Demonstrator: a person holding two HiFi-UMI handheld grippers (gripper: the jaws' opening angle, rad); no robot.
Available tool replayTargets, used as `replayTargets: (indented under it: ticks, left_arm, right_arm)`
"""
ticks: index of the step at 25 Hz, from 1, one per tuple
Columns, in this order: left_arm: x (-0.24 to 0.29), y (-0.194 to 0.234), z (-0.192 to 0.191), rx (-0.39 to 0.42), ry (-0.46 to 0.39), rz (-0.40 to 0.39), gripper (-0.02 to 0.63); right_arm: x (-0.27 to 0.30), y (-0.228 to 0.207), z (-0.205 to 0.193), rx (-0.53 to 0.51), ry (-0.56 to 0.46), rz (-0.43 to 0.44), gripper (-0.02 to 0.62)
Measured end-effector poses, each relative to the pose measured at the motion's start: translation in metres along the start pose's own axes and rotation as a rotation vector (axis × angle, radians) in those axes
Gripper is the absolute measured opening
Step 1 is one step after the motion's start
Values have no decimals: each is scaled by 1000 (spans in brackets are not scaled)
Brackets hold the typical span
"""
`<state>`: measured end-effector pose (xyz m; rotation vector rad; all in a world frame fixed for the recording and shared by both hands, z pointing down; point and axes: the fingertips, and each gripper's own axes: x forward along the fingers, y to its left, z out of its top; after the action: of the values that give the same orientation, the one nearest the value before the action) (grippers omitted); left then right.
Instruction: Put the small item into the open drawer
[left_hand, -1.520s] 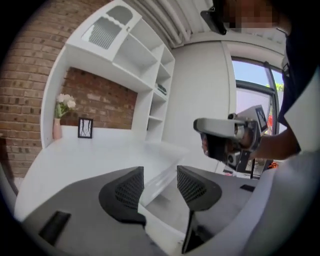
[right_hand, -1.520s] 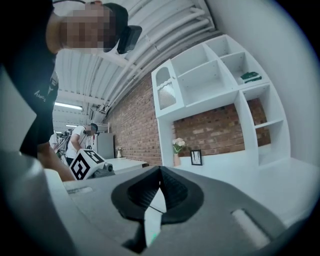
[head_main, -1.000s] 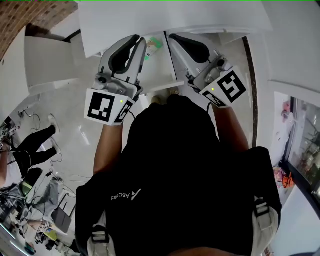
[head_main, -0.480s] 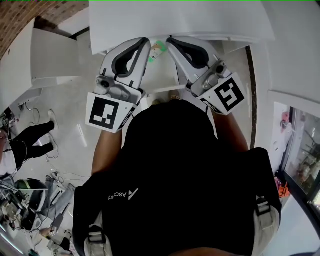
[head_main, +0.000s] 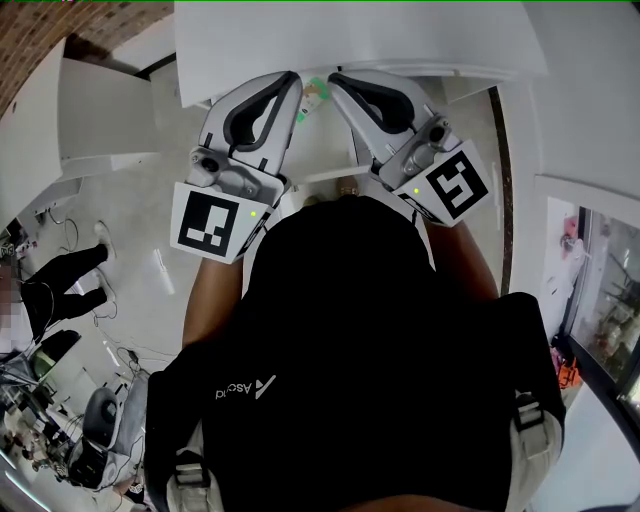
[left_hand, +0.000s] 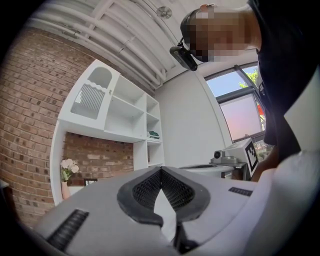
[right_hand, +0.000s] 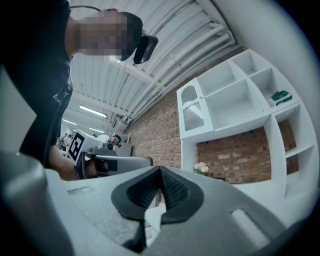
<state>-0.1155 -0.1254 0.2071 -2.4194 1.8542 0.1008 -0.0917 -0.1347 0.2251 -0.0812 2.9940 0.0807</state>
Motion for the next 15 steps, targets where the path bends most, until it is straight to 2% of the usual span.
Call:
replayTargets:
  ticks: [15]
  left_arm:
    - [0, -2, -6, -1, 8, -11, -2]
  right_arm:
    - [-2, 2, -2, 7, 6, -7, -2]
